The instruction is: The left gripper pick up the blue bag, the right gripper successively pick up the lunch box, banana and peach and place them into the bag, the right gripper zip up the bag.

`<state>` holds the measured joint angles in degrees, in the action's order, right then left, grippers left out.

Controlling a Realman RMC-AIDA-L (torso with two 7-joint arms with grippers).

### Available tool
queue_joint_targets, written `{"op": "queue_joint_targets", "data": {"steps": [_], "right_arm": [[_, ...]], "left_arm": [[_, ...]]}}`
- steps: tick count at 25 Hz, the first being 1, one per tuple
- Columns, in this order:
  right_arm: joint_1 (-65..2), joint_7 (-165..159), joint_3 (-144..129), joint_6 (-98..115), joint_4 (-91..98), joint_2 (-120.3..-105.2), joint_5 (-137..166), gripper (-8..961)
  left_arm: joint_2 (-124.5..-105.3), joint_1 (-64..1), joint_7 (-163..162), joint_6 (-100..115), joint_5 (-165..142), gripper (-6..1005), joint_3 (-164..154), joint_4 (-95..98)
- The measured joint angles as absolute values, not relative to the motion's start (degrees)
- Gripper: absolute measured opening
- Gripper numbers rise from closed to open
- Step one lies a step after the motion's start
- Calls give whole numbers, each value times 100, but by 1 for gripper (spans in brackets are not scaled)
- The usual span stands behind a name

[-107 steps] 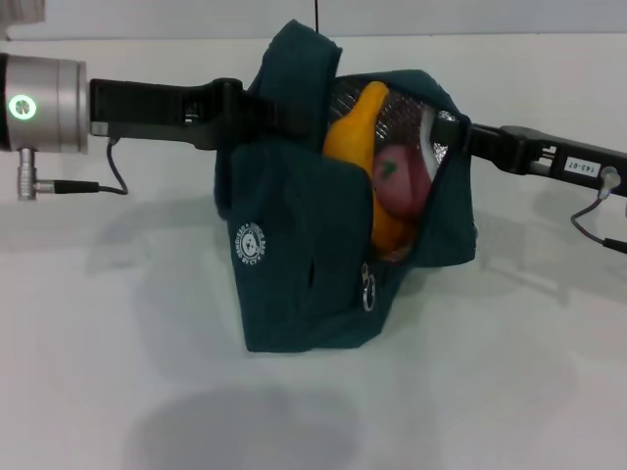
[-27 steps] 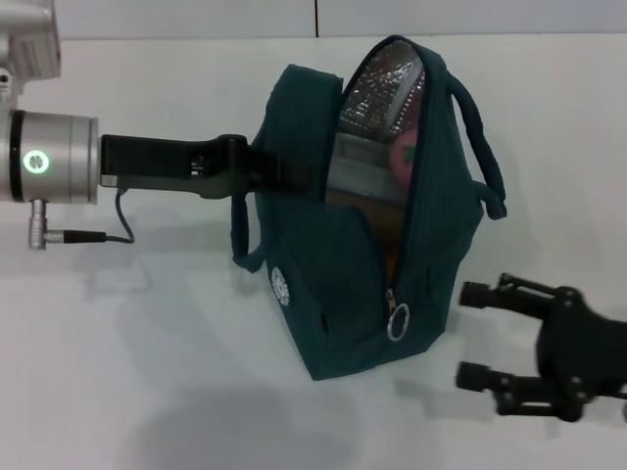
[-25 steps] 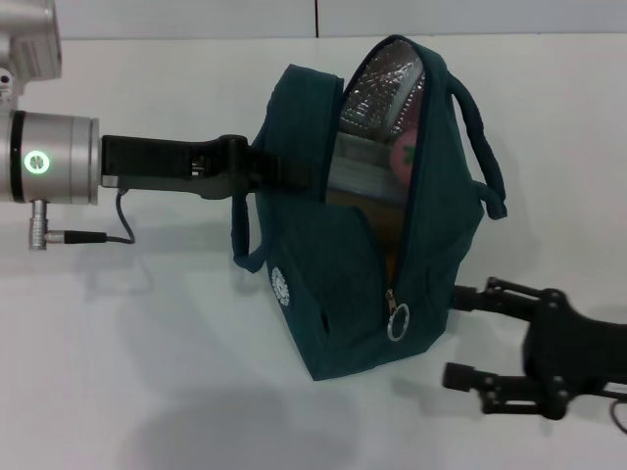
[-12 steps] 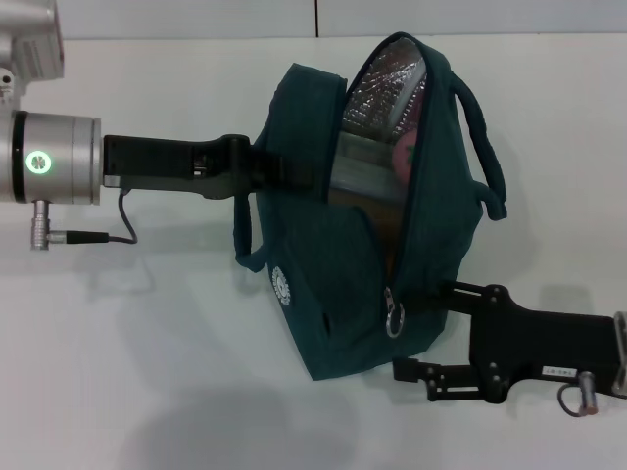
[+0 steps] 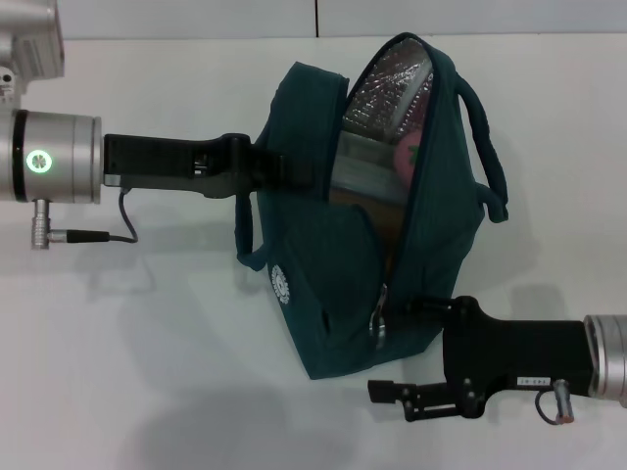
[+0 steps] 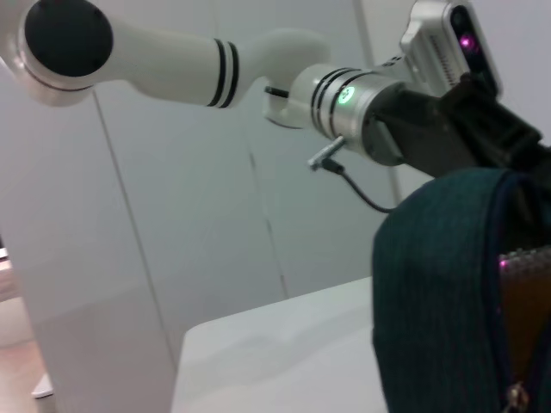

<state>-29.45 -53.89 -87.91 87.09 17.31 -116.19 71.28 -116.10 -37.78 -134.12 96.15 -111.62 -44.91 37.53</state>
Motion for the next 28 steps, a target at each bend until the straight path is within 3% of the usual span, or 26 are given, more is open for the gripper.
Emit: {"op": "queue_joint_targets", "data": {"steps": [18, 26, 28], "right_arm": [[-2799, -5430, -8729, 8682, 1769, -11619, 7023, 796], [-2787, -5432, -8733, 8572, 1769, -11619, 6947, 575], [-2779, -5432, -8735, 8549, 1768, -11619, 6892, 479]], "left_arm": [[-11574, -3767, -13412, 9615, -11161, 28, -4491, 3753], [-11575, -3783, -13412, 9615, -11153, 29, -4491, 3754], [-11575, -3783, -13412, 9615, -11153, 29, -4491, 3758]]}}
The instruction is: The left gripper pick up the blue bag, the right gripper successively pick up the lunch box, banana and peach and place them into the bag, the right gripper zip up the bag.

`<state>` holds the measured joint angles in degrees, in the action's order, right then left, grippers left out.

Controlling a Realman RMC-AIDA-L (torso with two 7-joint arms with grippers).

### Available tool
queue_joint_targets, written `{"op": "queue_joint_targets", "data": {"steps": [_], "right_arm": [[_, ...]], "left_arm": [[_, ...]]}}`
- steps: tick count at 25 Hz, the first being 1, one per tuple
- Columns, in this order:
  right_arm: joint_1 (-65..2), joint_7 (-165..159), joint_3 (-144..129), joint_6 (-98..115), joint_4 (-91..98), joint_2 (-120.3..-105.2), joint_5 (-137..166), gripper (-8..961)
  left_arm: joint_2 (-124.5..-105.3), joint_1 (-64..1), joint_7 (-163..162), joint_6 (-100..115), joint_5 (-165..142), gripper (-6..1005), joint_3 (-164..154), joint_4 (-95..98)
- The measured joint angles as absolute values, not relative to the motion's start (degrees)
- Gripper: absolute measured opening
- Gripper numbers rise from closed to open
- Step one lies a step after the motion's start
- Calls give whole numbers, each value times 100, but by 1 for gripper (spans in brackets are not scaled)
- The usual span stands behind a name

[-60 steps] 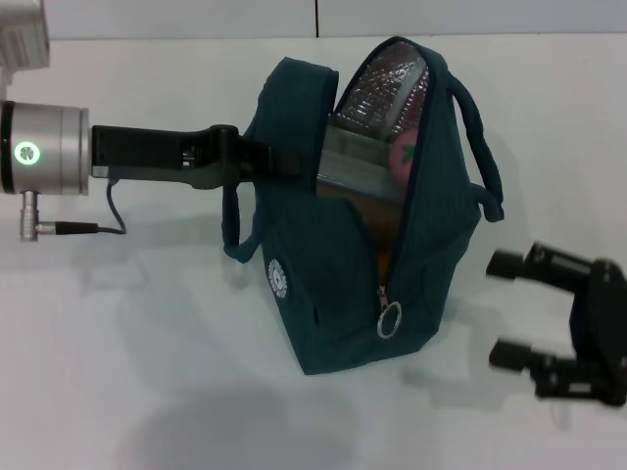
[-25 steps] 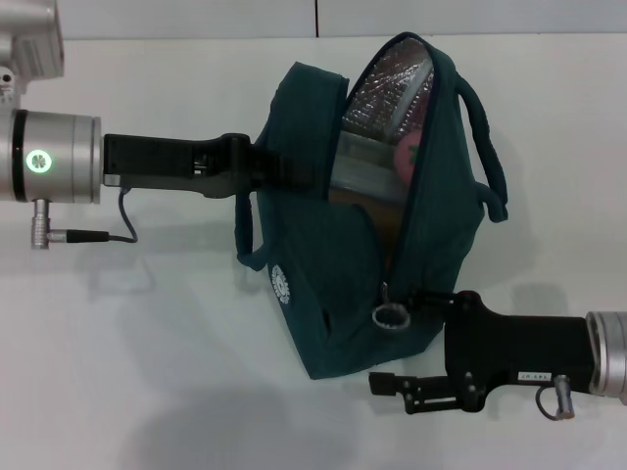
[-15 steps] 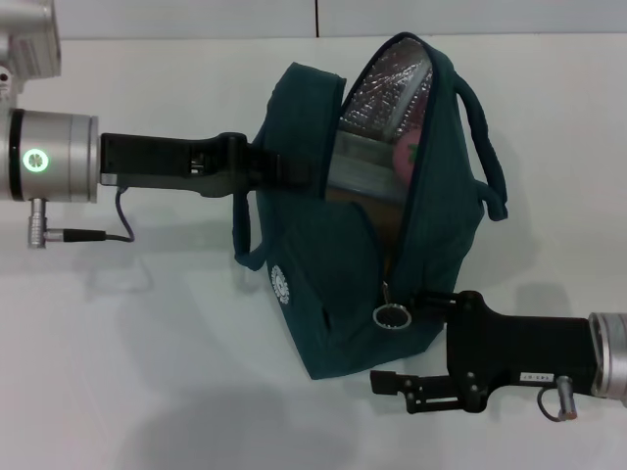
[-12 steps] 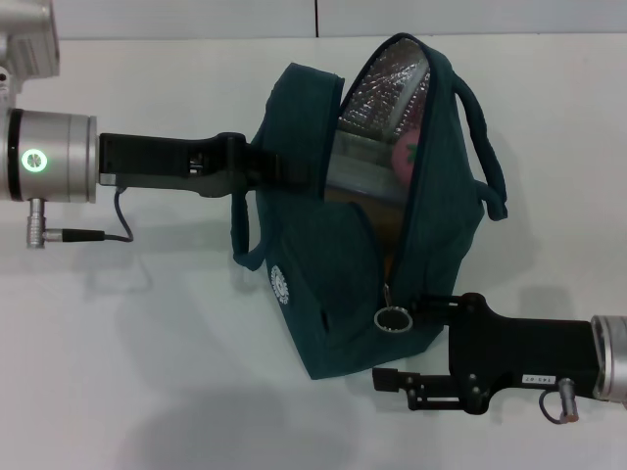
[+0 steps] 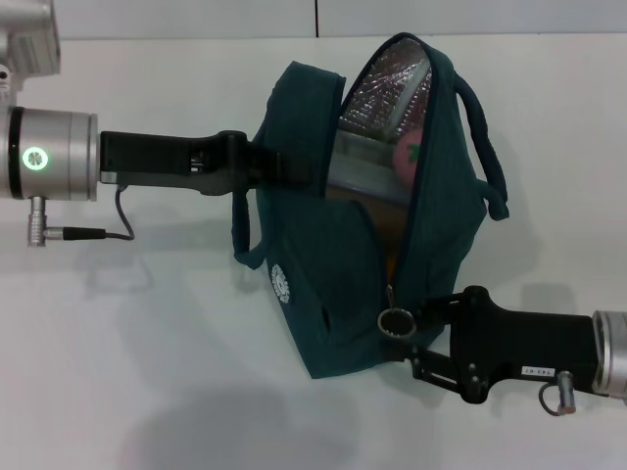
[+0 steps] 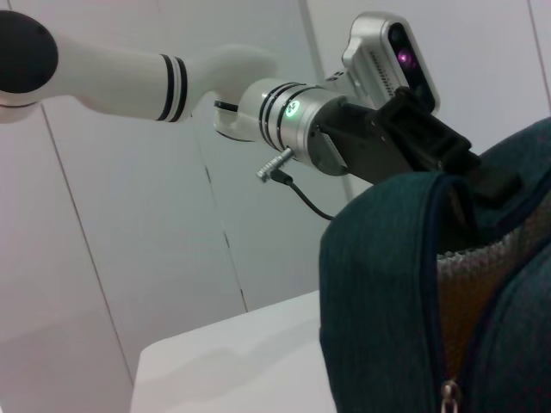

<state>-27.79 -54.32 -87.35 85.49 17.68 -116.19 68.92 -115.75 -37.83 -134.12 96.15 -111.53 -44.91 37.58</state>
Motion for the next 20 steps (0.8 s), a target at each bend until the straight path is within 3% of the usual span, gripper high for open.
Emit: {"op": "queue_joint_targets", "data": {"steps": [9, 20], "right_arm": [[-2775, -5432, -8737, 8486, 1766, -11619, 6867, 114], [-2518, -5390, -8711, 8601, 1800, -11566, 6547, 7]], "left_arm": [[-11575, -3789, -13412, 9615, -11152, 29, -4491, 3762], [-11582, -3765, -13404, 9624, -11152, 28, -4491, 3767]]}}
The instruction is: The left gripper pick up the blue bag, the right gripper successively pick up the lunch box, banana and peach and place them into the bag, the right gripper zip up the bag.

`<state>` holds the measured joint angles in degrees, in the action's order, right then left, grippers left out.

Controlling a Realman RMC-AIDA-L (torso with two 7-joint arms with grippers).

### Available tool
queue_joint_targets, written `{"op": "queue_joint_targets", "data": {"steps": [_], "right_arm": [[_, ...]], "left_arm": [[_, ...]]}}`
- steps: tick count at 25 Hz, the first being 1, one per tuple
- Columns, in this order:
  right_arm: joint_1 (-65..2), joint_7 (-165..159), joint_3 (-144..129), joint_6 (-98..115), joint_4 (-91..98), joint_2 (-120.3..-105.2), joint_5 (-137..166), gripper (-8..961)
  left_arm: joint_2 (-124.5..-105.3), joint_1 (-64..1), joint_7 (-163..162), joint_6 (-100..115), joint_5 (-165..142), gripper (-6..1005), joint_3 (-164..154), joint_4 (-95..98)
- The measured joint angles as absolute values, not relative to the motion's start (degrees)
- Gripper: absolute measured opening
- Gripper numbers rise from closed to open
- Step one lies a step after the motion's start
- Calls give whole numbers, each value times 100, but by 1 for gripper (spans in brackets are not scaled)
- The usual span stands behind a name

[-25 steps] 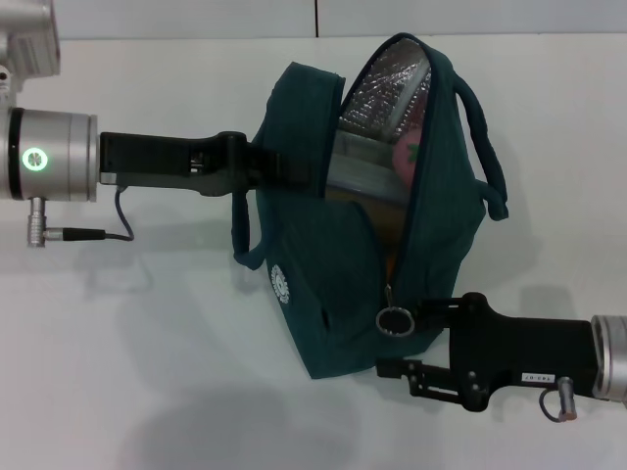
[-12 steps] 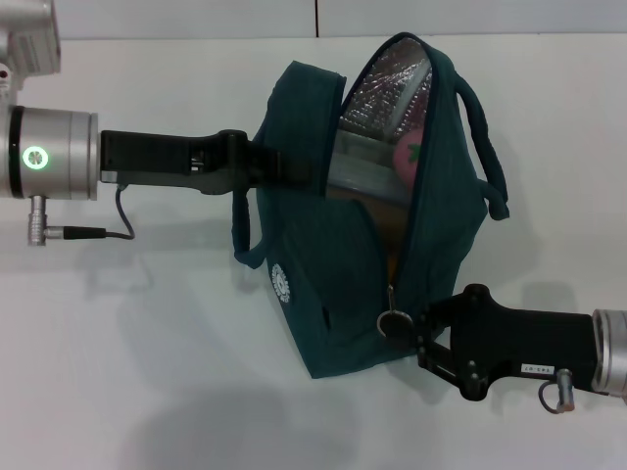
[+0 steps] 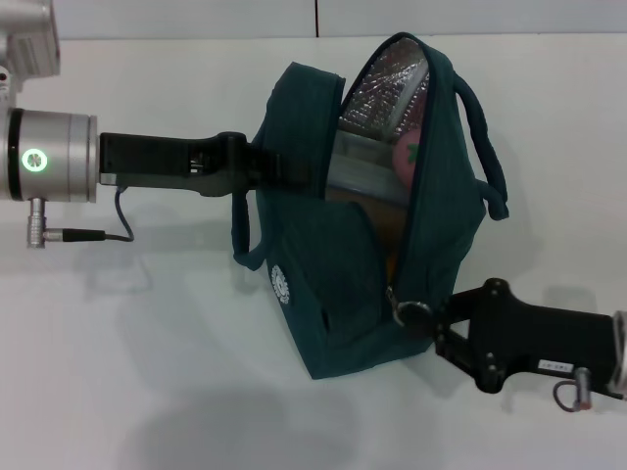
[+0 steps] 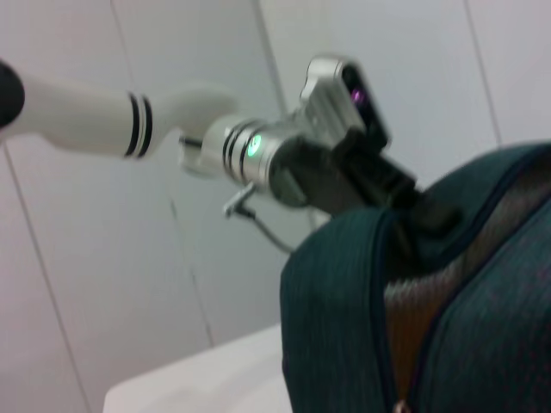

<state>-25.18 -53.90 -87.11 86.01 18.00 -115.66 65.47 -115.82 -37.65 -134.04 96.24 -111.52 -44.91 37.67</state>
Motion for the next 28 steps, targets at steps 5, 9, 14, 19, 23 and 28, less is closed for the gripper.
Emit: {"op": "queue_joint_targets", "data": {"steps": [5, 9, 14, 19, 23, 28], "right_arm": [[-2248, -5306, -8480, 8948, 1980, -11540, 6363, 7], [-2206, -5229, -8250, 9289, 2012, -11546, 6314, 7], [-2277, -5153, -8245, 9411, 2012, -11566, 6150, 8], [-2313, -5151, -8254, 9423, 2013, -11575, 6145, 8], [-2327, -5150, -8248, 9431, 2013, -11575, 6143, 8], [-2372, -5142, -8226, 9448, 2013, -11575, 6125, 7]], "left_arm": [[-11593, -3763, -13260, 9624, -11152, 29, -4491, 3767], [-11605, -3761, -13092, 9621, -11152, 30, -4486, 3767], [-11633, -3722, -12830, 9605, -11153, 31, -4468, 3794], [-11779, -3505, -12494, 9553, -11111, 32, -4419, 4066], [-11799, -3386, -12190, 9605, -10875, 141, -4418, 4124], [-11762, -3227, -11853, 9795, -10273, 324, -4407, 4124]]}}
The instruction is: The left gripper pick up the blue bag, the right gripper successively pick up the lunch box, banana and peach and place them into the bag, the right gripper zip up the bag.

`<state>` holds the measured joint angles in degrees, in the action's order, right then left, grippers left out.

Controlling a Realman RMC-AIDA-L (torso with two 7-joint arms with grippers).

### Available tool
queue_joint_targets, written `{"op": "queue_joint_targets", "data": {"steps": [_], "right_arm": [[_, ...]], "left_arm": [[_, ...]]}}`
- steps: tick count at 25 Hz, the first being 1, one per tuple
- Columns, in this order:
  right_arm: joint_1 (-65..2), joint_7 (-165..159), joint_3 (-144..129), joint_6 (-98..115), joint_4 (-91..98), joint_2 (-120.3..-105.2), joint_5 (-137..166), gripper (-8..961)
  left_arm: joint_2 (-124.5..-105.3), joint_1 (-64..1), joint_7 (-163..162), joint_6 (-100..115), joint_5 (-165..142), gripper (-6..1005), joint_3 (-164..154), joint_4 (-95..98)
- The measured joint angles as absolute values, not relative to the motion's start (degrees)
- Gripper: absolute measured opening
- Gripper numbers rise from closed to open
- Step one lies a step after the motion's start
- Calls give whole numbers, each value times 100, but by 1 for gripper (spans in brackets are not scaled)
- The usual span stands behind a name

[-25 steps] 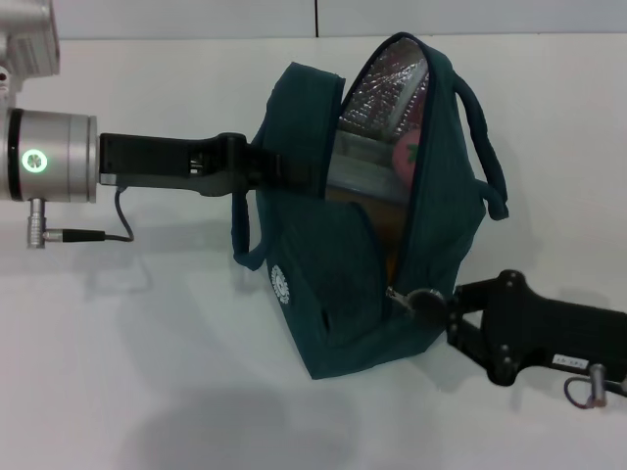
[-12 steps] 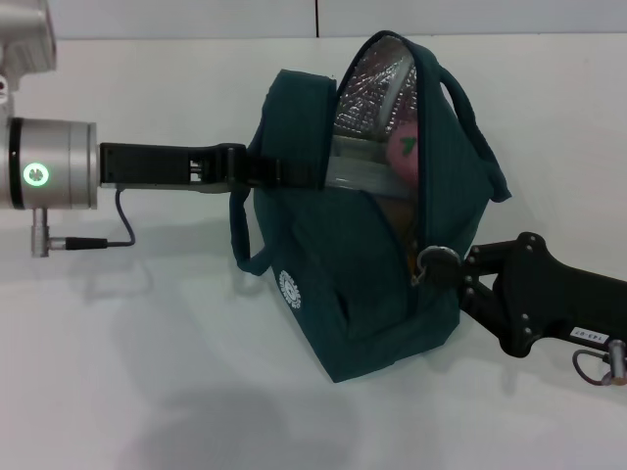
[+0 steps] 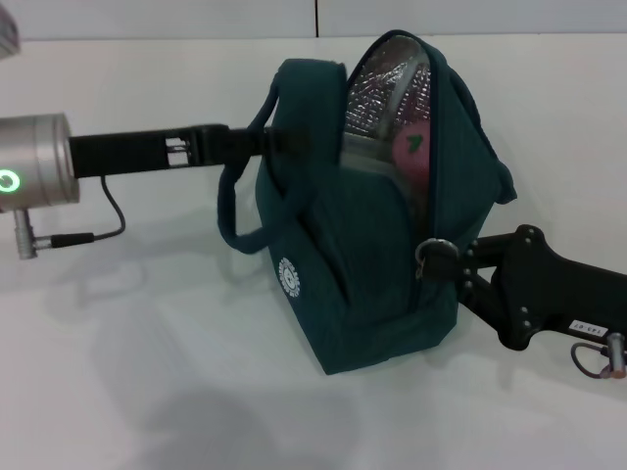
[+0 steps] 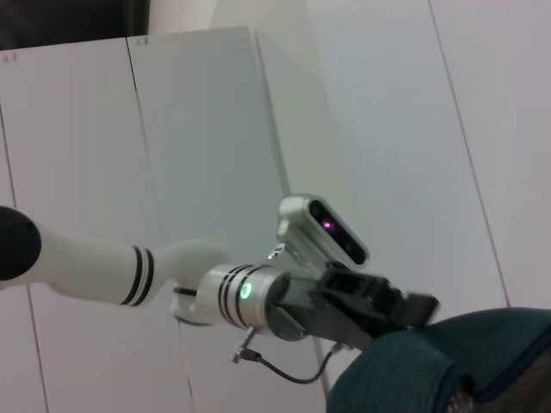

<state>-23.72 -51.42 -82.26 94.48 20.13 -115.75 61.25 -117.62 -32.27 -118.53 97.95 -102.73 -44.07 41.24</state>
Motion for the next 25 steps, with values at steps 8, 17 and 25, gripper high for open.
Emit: {"op": "queue_joint_targets", "data": {"steps": [8, 17, 25], "right_arm": [[-2370, -4926, -8246, 9620, 1998, -11584, 5615, 8], [-2689, -4898, -8225, 9584, 1959, -11620, 5245, 8], [-3080, -4944, -8227, 9413, 1951, -11619, 4793, 7]], "left_arm": [[-11625, -2873, -11143, 10228, -9370, 511, -4376, 4036], [-11678, -2625, -10155, 10499, -9098, 759, -4399, 3595], [-11738, -2344, -8850, 10812, -9075, 751, -4388, 3135]]}}
